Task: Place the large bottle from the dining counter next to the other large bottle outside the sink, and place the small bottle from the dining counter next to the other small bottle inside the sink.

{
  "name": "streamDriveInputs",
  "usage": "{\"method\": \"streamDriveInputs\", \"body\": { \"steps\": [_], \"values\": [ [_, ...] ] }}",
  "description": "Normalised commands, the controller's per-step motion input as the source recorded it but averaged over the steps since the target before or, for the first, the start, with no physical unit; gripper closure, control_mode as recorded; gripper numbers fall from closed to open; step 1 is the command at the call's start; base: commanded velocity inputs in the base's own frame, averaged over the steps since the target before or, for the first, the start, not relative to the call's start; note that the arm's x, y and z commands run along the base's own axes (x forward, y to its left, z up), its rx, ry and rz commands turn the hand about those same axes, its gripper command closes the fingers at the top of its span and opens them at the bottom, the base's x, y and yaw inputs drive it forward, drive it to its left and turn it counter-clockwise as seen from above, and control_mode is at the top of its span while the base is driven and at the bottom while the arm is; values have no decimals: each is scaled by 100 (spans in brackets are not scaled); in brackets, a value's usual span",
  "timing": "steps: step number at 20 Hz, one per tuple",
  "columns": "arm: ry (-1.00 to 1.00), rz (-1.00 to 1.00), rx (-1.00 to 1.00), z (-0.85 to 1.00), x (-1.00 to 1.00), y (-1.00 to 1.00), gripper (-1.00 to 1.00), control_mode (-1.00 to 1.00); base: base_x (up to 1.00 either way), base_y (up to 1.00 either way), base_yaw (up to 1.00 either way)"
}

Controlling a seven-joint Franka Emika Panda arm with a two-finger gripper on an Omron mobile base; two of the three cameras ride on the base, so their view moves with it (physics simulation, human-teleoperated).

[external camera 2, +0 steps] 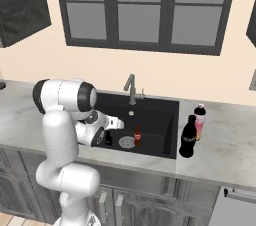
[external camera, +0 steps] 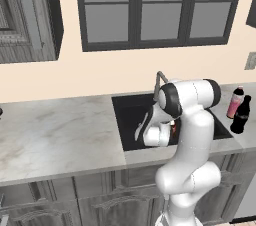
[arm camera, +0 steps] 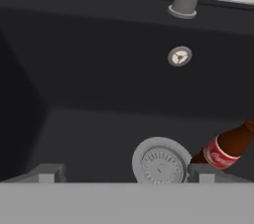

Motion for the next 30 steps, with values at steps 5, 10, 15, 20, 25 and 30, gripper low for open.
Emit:
{"method": "streamDriveInputs", "body": {
  "steps": [5,10,15,20,25,30],
  "values": [
    [-11,0,0,9,0,-23,-100,-100,0,0,0],
    [-9,1,0,38,-4,1,-100,-100,0,0,0],
    [-8,1,2,35,-32,29,-100,-100,0,0,0],
    [-10,0,1,47,-51,44,-100,-100,0,0,0],
    [-14,0,0,72,-60,34,-100,-100,0,0,0],
    [-13,0,1,75,-51,25,-100,-100,0,0,0]
  ]
}}
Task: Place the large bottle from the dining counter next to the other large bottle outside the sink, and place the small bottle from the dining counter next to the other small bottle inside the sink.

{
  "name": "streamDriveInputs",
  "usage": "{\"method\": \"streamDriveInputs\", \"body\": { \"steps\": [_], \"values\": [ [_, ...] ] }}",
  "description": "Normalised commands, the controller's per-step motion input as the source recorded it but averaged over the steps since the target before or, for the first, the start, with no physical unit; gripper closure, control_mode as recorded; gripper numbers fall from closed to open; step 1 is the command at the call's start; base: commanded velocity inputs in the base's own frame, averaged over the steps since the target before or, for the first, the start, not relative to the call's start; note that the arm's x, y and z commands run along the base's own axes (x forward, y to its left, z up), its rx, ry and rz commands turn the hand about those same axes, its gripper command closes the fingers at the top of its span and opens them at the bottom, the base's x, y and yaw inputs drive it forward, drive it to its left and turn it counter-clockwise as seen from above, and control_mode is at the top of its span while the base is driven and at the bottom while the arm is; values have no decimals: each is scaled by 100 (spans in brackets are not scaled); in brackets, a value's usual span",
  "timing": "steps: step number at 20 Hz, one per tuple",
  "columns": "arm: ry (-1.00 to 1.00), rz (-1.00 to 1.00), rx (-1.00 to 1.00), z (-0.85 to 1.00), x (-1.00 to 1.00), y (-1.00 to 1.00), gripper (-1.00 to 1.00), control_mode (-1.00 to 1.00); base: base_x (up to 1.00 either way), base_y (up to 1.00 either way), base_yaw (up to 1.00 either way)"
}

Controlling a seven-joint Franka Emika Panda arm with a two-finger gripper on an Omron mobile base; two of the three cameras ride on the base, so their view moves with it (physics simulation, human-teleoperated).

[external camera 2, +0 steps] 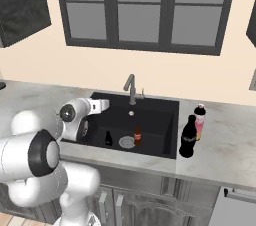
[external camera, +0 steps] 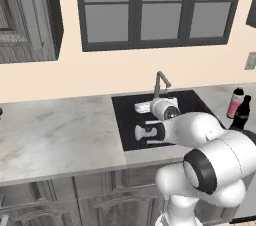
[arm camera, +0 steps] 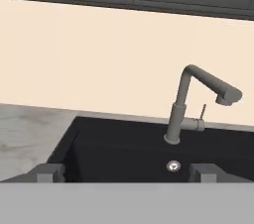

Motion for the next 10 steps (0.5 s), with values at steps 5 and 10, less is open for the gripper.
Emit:
{"method": "streamDriveInputs", "body": {
  "steps": [5,10],
  "values": [
    [-4,0,7,48,-46,26,-100,-100,0,0,0],
    [0,1,7,23,-64,18,-100,-100,0,0,0]
  ]
}}
